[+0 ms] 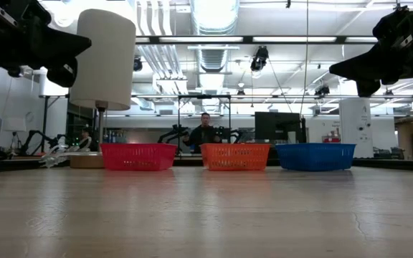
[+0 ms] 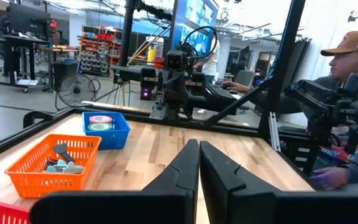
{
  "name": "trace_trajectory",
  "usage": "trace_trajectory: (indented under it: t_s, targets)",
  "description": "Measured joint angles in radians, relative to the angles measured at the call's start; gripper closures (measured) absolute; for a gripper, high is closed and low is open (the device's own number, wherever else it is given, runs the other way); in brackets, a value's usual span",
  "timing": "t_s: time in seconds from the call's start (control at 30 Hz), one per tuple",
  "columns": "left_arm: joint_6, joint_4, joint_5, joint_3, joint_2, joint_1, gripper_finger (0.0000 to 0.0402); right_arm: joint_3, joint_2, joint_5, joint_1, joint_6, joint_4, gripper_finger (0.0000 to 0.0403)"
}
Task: Pick and place Stapler, Stapler remover, tape
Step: Return to Home Position
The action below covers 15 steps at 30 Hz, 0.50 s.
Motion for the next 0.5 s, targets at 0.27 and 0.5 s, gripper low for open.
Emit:
trace_trajectory:
  t_s: [0.27, 0.5]
  targets:
    - [0.000, 0.000, 0.000, 0.000, 0.000, 0.000, 0.0381, 0.000, 0.000, 0.000, 0.000, 0.000, 0.000, 0.0394]
    - [0.000, 0.000, 0.000, 0.000, 0.000, 0.000, 0.0384, 0.000, 0.000, 0.000, 0.000, 0.000, 0.000, 0.0394]
